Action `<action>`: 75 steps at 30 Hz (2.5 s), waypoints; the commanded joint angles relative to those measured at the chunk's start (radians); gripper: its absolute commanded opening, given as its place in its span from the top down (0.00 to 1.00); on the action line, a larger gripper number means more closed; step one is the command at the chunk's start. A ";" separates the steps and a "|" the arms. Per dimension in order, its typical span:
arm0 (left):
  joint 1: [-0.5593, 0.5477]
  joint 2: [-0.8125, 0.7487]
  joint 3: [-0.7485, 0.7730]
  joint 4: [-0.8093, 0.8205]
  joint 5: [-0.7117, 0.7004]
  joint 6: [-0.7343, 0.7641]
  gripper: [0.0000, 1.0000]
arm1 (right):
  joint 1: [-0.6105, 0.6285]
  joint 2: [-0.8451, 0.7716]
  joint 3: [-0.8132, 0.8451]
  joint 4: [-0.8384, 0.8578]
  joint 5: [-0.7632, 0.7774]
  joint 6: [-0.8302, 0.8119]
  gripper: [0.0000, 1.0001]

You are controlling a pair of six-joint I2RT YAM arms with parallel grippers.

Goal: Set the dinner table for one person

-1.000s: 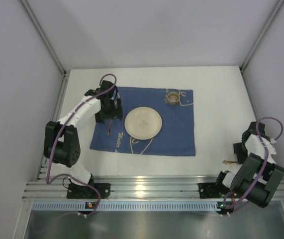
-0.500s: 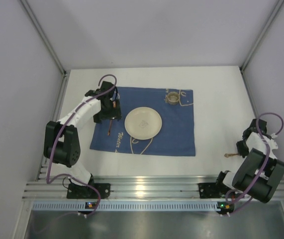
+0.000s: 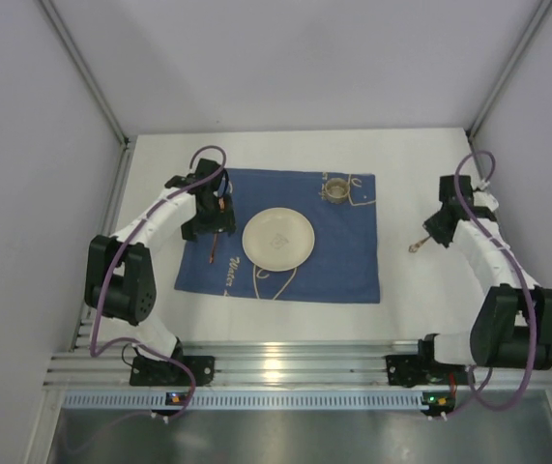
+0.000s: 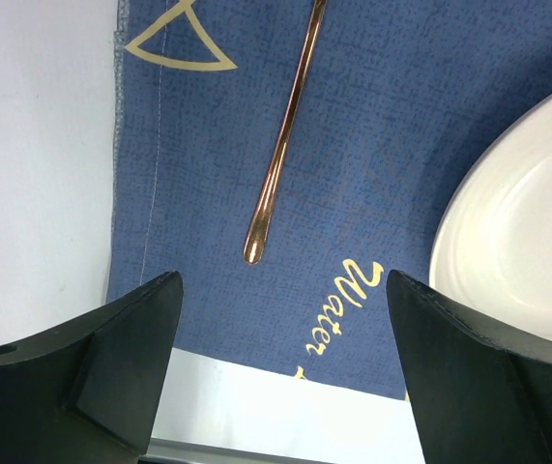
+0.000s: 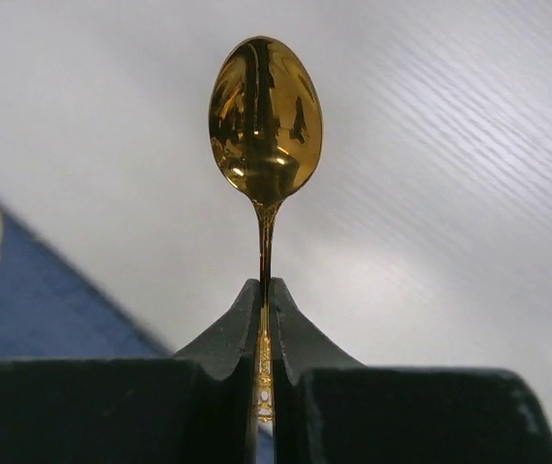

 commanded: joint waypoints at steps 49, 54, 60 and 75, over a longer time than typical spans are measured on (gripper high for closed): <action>0.031 -0.292 -0.131 0.268 -0.141 0.048 0.02 | 0.739 0.019 0.419 0.049 -0.006 -0.412 0.33; 0.149 -0.475 -0.626 0.897 0.105 0.062 0.01 | 0.737 -0.289 0.108 0.263 -0.090 -0.491 0.00; 0.157 -0.528 -0.916 1.411 -0.077 0.278 0.01 | 0.737 -0.536 -0.207 0.562 -0.108 -0.466 0.00; 0.283 -0.084 -0.965 1.960 0.162 0.405 0.01 | 0.737 -0.608 -0.364 0.630 0.004 -0.459 0.00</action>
